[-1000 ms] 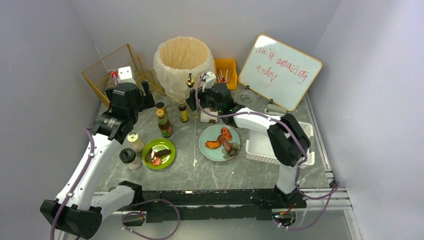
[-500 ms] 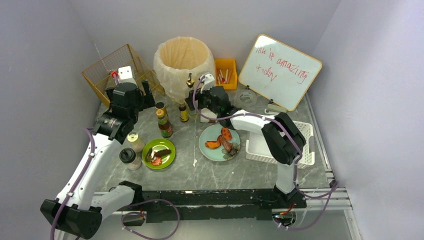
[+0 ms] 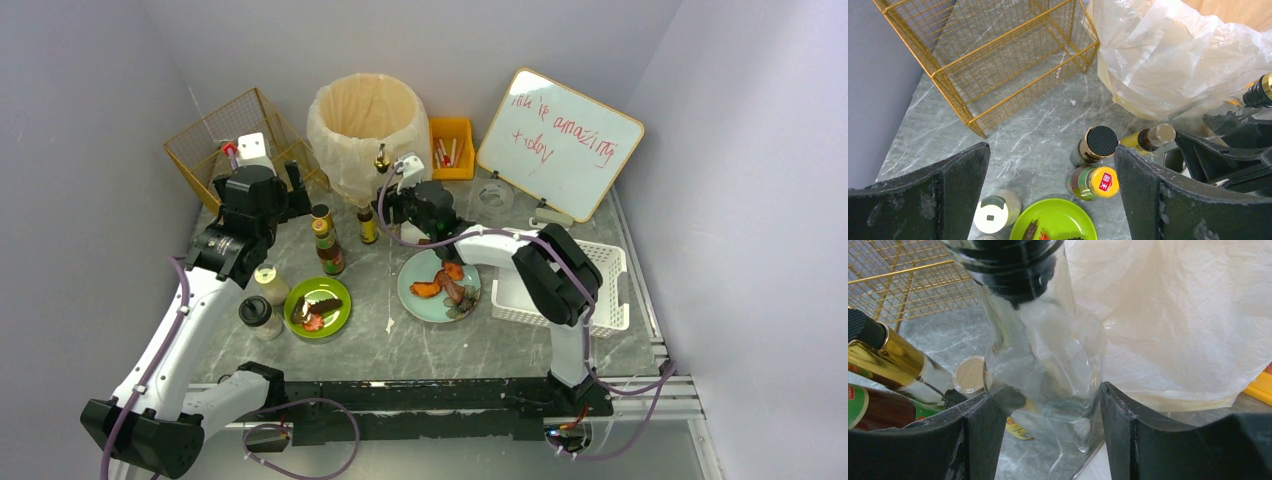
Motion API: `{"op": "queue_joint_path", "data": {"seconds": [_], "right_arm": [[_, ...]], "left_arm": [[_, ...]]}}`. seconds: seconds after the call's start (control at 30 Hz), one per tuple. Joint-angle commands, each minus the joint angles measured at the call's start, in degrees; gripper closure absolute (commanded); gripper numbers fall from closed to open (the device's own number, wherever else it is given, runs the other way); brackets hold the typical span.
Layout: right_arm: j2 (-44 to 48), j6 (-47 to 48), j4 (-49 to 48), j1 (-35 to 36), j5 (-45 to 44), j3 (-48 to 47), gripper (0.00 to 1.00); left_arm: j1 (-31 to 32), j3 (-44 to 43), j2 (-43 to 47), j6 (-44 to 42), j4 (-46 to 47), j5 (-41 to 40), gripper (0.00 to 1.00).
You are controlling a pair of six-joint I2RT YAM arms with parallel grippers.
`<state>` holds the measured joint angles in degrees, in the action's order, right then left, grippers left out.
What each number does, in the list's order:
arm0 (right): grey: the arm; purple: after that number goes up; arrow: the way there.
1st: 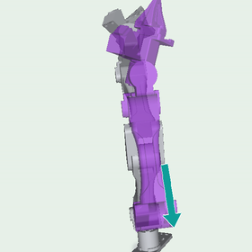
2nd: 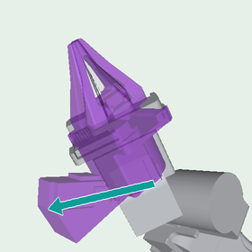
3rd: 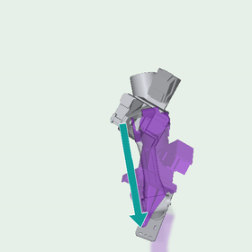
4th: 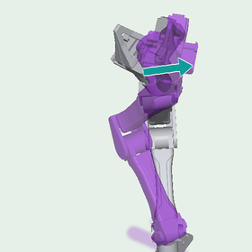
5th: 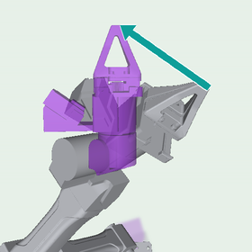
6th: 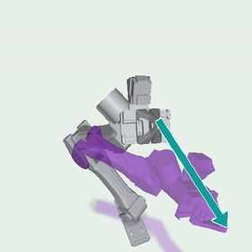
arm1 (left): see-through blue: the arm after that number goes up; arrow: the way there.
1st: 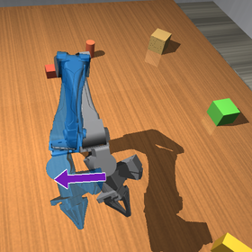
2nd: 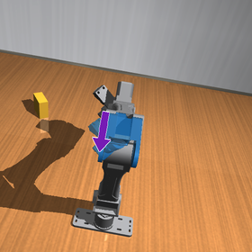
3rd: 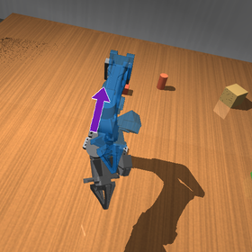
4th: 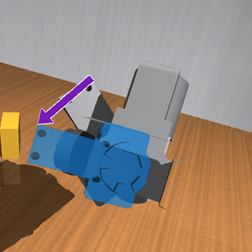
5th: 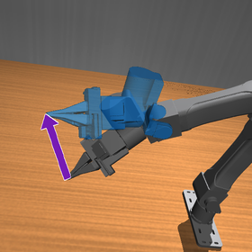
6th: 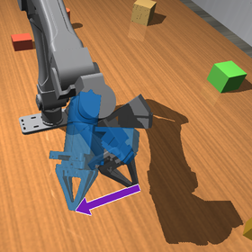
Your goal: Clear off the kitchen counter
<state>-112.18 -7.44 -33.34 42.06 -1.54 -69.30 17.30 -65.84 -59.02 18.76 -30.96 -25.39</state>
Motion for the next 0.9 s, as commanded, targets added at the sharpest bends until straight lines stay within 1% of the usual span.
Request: {"op": "queue_joint_path", "data": {"seconds": [0.0, 0.2, 0.27, 0.4, 0.57, 0.87], "right_arm": [[2.3, 2.1, -4.1, 0.3, -1.3, 1.7, 0.41], [6.4, 4.0, -2.8, 0.3, -1.7, 4.8, 0.56], [8.0, 4.3, -2.1, 0.4, -1.4, 6.0, 0.59], [11.1, 4.5, 0.0, 0.5, 2.1, 8.2, 0.64], [14.7, 4.4, 1.2, 2.1, 6.9, 11.5, 0.65], [20.2, 5.9, 3.5, 8.6, 10.1, 15.8, 0.65]], "left_arm": [[0.1, -1.2, 1.2, 0.7, 0.5, 1.1, 0.0], [0.1, -2.1, 0.5, 0.1, 0.1, 1.1, 0.0], [0.1, -2.5, 0.2, 0.2, -0.1, 1.2, 0.0], [0.1, -2.8, 0.1, -0.1, -0.2, 1.5, 0.0], [0.1, -3.7, -0.2, -0.7, -0.9, 2.5, 0.0], [0.1, -4.6, 0.2, -1.3, -2.3, 4.0, 0.0]]}}
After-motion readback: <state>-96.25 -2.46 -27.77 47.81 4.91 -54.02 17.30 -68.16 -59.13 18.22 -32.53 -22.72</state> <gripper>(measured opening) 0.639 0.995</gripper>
